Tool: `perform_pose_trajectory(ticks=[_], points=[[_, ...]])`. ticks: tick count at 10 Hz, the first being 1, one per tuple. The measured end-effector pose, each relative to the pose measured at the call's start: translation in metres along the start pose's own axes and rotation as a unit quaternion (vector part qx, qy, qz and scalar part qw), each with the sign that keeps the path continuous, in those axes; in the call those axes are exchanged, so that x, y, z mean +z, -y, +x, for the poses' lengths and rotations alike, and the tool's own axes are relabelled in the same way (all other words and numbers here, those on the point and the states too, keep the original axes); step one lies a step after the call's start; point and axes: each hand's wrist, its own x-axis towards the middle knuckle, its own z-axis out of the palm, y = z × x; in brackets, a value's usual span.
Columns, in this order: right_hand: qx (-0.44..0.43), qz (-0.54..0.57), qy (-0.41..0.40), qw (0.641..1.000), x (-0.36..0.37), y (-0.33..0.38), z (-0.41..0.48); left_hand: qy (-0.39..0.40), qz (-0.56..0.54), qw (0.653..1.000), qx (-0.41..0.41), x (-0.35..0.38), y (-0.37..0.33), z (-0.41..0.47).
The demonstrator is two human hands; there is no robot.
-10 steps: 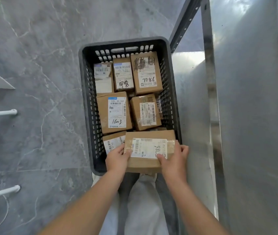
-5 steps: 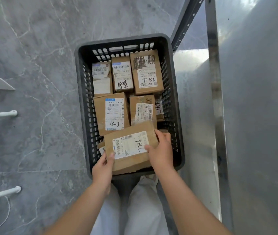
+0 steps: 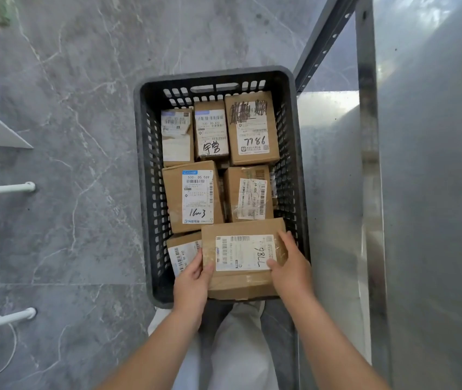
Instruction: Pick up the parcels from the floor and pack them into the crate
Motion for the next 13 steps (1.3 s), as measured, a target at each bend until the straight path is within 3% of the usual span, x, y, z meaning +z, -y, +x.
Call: perform_pose_trajectory(ticks=[2,4,6,8,10,11,12,13], points=[[-0.027,0.030,0.014,0.999,-0.014,0.009,0.016,-0.008,0.032,0.999,0.033,0.014,0.002,-0.003],[-0.073,0.041,-0.032,0.996,-0.009,0.004,0.010,-0.010,0.026,0.997,0.067,0.012,-0.003,-0.008],[-0.091,-0.109,0.039,0.989,0.001,-0.002,0.019,-0.004,0.118,0.992,0.041,0.018,-0.011,0.028],[-0.064,-0.155,0.017,0.986,0.008,-0.003,0.027,-0.049,0.255,0.965,0.027,0.019,-0.005,0.035],[-0.003,-0.189,-0.014,0.982,0.024,0.012,0.013,-0.042,0.437,0.898,0.003,0.031,-0.017,0.028],[-0.014,-0.209,0.001,0.978,0.034,0.029,0.009,-0.042,0.431,0.902,0.007,0.040,-0.019,0.027],[-0.084,-0.236,0.025,0.968,0.038,0.049,0.001,-0.046,0.426,0.903,0.032,0.043,-0.027,0.022],[-0.129,-0.242,0.034,0.961,0.036,0.073,-0.010,-0.031,0.434,0.894,0.105,0.037,-0.044,0.012]])
